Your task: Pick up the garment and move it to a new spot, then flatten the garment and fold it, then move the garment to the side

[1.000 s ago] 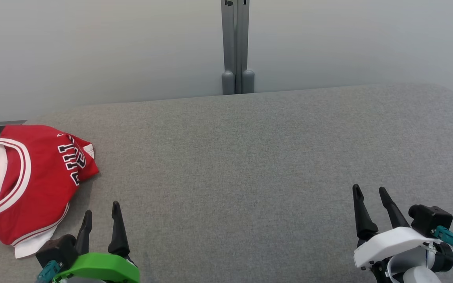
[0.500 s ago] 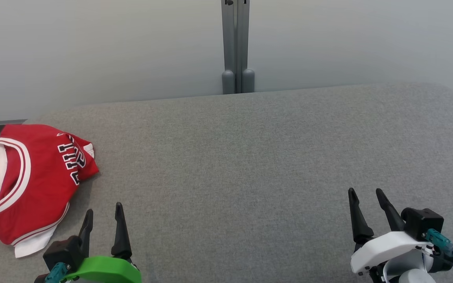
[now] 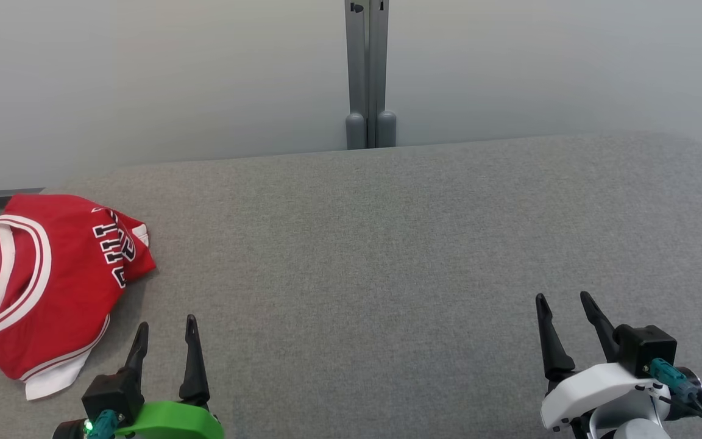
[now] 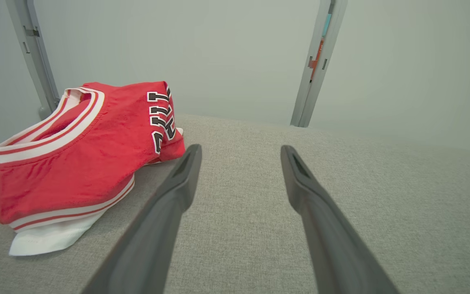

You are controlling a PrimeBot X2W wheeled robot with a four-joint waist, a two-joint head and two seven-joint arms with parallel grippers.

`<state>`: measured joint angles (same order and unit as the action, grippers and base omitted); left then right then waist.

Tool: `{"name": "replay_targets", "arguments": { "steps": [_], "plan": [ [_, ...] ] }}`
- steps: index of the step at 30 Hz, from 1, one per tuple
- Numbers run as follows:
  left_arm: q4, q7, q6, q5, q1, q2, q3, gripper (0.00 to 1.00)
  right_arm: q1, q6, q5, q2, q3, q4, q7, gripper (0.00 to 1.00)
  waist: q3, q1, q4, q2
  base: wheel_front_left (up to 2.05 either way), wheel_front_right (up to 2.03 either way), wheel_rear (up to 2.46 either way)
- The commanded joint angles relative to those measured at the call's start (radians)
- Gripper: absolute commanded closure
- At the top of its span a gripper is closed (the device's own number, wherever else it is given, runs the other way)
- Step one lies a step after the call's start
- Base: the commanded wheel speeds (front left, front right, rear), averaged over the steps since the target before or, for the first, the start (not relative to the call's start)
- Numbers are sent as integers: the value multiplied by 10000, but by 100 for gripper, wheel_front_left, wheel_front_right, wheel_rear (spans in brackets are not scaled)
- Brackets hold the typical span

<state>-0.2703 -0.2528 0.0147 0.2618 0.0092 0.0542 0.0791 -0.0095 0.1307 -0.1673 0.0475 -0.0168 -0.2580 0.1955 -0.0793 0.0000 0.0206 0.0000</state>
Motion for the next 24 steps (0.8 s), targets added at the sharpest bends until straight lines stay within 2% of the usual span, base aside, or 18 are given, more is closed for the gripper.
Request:
{"name": "replay_targets", "arguments": {
  "steps": [1,17,24],
  "plan": [
    [8,-70,36,-180,95,27,19,0,83,0,229,47,-23,13,112,0,-11,0,8,0,0,0,0],
    [-56,-120,3,-374,42,5,40,0,96,1,305,47,14,-13,173,0,26,0,37,0,0,0,0],
    [-11,-120,75,-506,-21,26,87,0,218,1,318,44,235,124,197,0,32,0,843,0,0,0,0]
  ]
}}
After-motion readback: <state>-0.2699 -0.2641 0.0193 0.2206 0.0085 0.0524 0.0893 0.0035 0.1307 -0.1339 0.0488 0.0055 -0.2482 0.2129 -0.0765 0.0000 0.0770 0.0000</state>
